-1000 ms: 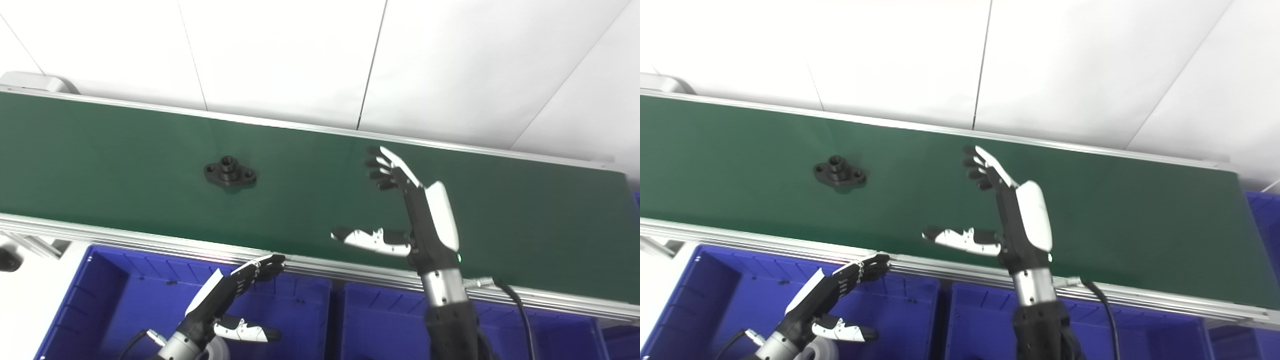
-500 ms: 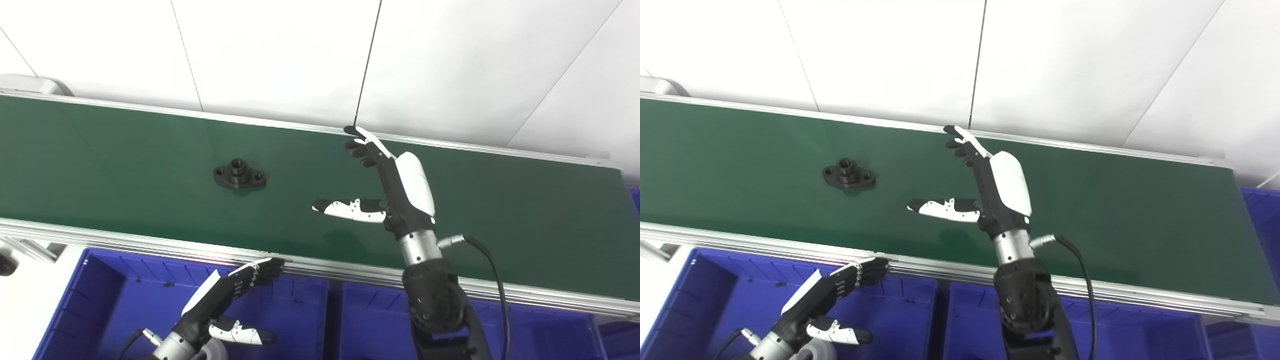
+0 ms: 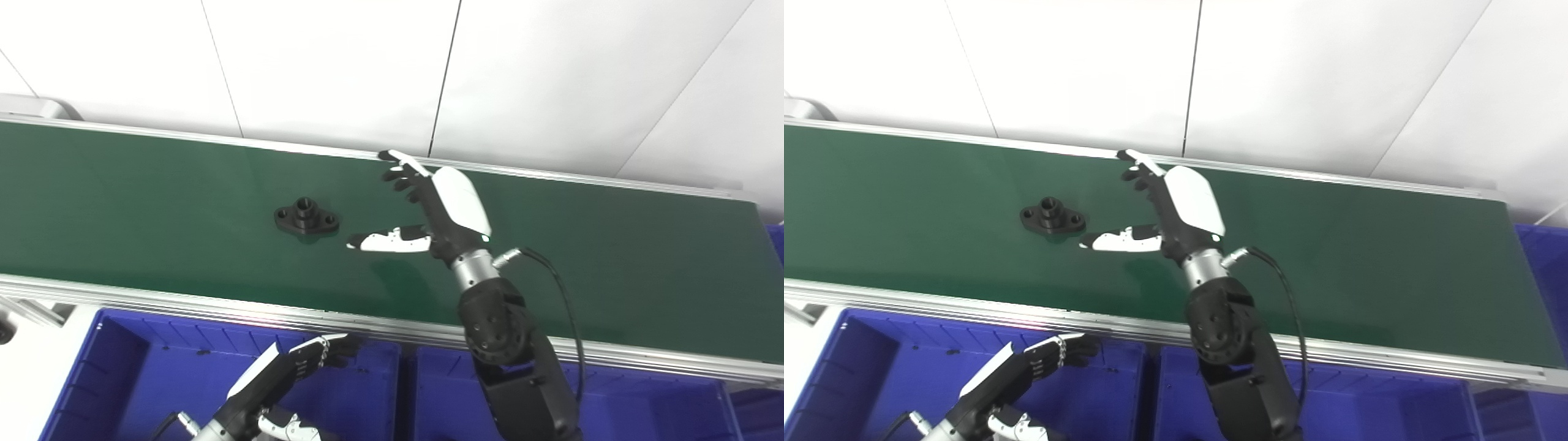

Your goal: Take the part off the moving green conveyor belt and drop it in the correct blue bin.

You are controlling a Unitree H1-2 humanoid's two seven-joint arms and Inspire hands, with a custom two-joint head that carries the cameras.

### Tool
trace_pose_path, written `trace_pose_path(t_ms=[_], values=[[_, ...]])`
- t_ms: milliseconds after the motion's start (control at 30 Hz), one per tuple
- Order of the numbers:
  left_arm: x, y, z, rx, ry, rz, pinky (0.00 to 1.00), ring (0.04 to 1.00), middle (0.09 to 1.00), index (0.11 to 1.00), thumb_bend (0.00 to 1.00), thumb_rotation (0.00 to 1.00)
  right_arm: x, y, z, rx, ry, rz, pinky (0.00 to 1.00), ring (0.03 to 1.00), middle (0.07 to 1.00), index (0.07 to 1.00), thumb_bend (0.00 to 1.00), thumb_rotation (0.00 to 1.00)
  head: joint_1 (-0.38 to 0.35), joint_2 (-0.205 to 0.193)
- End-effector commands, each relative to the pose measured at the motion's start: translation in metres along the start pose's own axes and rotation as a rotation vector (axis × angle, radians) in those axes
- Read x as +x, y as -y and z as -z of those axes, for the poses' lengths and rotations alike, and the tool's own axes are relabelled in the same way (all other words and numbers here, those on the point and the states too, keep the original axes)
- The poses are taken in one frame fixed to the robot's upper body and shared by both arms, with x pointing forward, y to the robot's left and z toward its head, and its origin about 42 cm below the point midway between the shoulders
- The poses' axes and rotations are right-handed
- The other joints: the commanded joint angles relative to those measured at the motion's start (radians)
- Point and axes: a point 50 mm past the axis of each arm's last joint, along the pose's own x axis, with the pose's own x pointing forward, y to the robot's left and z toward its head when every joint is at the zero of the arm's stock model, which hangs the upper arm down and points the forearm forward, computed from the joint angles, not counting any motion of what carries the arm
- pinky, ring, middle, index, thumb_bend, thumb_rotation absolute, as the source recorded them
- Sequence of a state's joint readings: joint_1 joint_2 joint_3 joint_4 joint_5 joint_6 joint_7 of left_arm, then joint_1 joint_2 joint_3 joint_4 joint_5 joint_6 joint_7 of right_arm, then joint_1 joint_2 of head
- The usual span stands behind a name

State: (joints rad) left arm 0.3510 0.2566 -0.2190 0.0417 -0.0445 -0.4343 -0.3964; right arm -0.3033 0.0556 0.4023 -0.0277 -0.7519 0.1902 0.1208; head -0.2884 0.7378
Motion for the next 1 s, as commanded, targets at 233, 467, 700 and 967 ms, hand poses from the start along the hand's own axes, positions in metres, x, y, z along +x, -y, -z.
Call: trace_pose_path(t_ms=[233, 467, 700, 967], values=[[-0.006, 0.009, -0.012, -0.033, 0.074, -0.016, 0.76, 0.825, 0.856, 0.830, 0.94, 0.34, 0.030, 0.000, -0.019, -0.053, 0.011, -0.063, 0.61, 0.713, 0.770, 0.818, 0.87, 0.46, 0.008, -0.003], [-0.004, 0.013, -0.011, -0.009, 0.065, -0.020, 0.78, 0.829, 0.860, 0.835, 0.95, 0.38, 0.052, -0.014, -0.017, -0.147, 0.016, -0.119, 0.63, 0.728, 0.771, 0.787, 0.87, 0.37, 0.042, -0.004], [-0.001, 0.017, -0.012, -0.012, 0.068, -0.019, 0.80, 0.840, 0.853, 0.824, 0.96, 0.37, 0.068, -0.020, -0.011, -0.210, 0.009, -0.151, 0.69, 0.768, 0.801, 0.795, 0.87, 0.35, 0.081, 0.002], [0.003, 0.021, -0.012, -0.004, 0.067, -0.024, 0.79, 0.831, 0.854, 0.824, 0.96, 0.37, 0.082, -0.026, -0.003, -0.275, 0.010, -0.170, 0.74, 0.803, 0.831, 0.811, 0.87, 0.34, 0.095, 0.007]])
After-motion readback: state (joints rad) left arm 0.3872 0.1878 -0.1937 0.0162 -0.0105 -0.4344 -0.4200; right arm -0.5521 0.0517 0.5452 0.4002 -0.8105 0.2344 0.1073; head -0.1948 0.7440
